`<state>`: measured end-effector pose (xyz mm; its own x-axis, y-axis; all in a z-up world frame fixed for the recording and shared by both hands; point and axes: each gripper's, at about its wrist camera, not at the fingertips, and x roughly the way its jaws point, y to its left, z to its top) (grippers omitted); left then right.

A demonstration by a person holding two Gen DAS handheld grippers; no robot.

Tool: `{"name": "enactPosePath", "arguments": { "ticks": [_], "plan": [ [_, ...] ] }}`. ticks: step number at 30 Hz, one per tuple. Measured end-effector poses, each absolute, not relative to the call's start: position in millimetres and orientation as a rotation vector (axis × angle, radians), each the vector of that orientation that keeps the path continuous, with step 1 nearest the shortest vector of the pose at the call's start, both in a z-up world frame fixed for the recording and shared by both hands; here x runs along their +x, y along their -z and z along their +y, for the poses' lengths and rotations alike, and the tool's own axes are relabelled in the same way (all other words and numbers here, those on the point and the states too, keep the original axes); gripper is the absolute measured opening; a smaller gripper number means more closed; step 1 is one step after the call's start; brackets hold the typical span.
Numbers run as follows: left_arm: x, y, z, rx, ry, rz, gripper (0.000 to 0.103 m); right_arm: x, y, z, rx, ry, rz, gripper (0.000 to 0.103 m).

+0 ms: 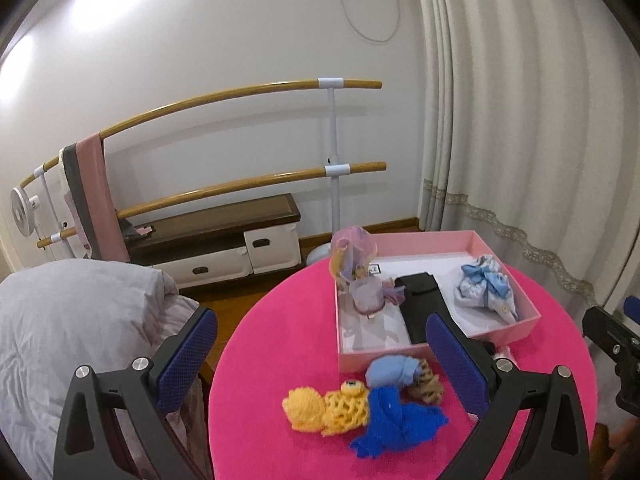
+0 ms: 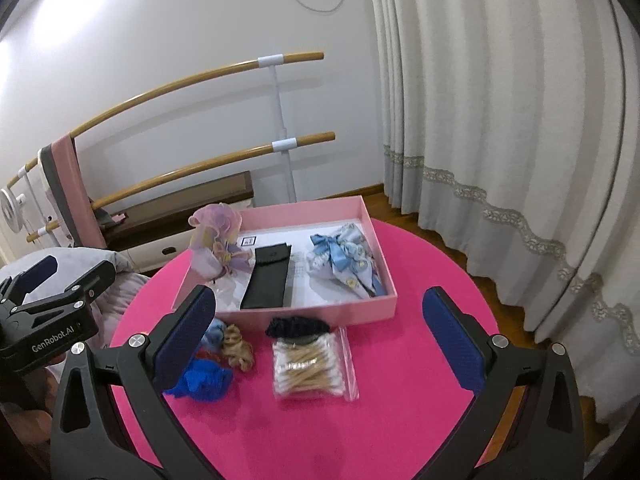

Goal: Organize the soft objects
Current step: 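Withdraw both open tools from the pink box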

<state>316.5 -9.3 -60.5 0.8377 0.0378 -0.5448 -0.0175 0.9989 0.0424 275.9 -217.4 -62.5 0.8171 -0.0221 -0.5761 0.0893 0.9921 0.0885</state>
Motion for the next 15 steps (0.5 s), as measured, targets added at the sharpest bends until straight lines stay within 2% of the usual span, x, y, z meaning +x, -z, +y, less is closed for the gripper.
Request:
{"name": "enactPosePath", "arguments": {
  "ticks": [15],
  "plan": [
    [250, 49, 9, 0.023, -0.024, 0.554, 0.103, 233, 54, -206, 0.093, 0.071, 0.562, 0.103]
  ]
}}
